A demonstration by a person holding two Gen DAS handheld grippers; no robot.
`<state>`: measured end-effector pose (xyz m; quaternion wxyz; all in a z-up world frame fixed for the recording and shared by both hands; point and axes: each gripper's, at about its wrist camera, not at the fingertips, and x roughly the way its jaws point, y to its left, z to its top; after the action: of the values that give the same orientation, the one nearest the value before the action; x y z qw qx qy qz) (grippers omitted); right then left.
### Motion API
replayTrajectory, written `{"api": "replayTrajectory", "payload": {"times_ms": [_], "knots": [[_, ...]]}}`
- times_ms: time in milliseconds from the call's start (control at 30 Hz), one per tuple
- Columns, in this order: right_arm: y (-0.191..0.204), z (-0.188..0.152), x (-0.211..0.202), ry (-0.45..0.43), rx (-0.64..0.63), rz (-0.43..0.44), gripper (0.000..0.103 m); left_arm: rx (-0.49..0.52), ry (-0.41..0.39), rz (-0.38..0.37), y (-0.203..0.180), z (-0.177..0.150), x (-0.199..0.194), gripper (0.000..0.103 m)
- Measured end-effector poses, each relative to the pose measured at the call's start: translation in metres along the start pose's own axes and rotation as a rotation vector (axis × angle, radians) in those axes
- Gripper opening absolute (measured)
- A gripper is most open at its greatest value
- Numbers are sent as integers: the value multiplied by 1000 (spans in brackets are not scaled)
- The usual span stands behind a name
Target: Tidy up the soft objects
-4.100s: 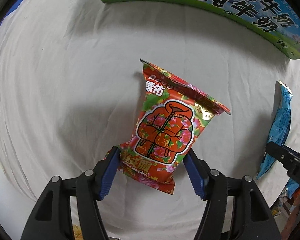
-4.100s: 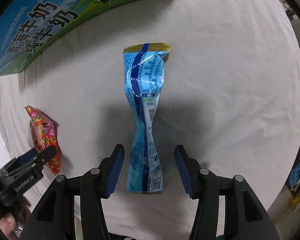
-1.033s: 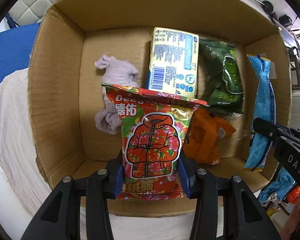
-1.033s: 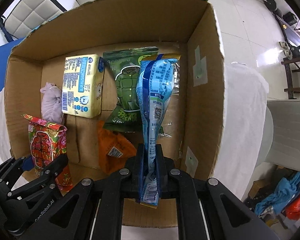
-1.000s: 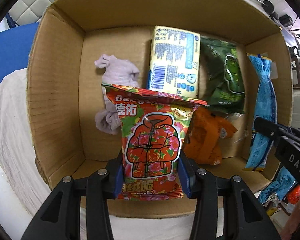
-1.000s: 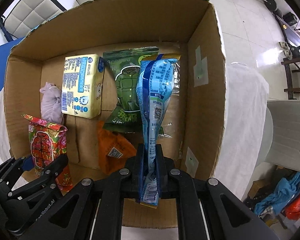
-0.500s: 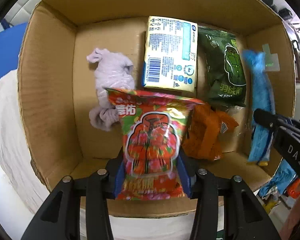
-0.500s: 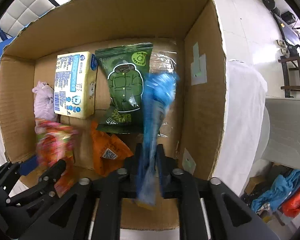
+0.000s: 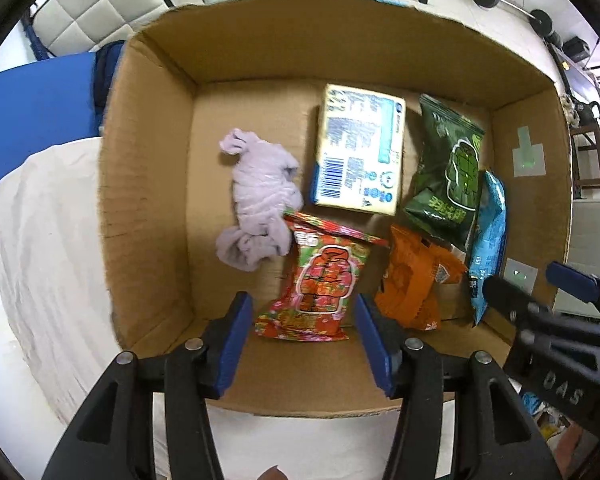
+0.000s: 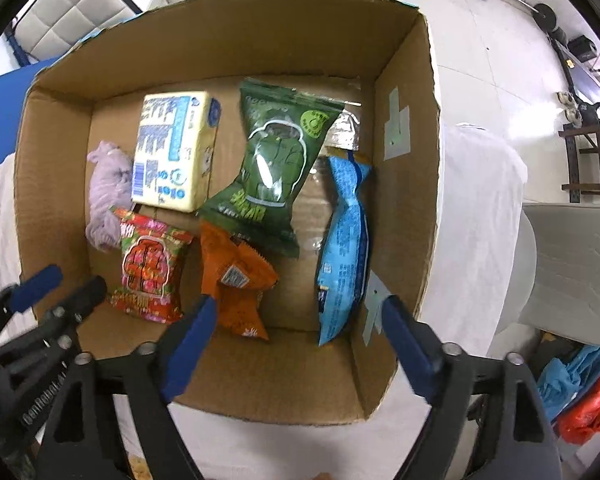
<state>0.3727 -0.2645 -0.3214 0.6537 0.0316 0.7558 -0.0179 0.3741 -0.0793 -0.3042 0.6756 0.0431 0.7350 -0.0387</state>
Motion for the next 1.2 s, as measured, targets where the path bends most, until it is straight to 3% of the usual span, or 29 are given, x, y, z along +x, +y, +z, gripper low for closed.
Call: {"api": "replayTrajectory", "payload": {"times_ms": [67, 100, 167, 267, 533, 733, 933, 1200], "knots": [[2, -5, -4, -6, -2, 4, 101, -6, -11, 5, 4, -1, -4, 56], [2, -7, -5, -12, -2, 1, 103, -12, -24, 11, 5, -2, -9, 61], [3, -12, -5, -17, -2, -1, 103, -23, -60, 25, 9, -2, -17, 82], [4, -18, -4, -19, 4, 8, 103, -37, -94, 52, 19, -4, -28, 94], [7, -32, -13, -52, 22, 15, 103, -55, -139, 51, 32, -21, -40, 96], [6, -61, -50, -144, 28, 27, 103, -73, -214, 31, 34, -48, -73, 96], [7, -116, -99, -271, 22, 41, 103, -78, -347, 56, 32, -98, -122, 96], [15, -193, -164, -408, 10, 77, 103, -86, -493, 33, 32, -175, -189, 96]]}}
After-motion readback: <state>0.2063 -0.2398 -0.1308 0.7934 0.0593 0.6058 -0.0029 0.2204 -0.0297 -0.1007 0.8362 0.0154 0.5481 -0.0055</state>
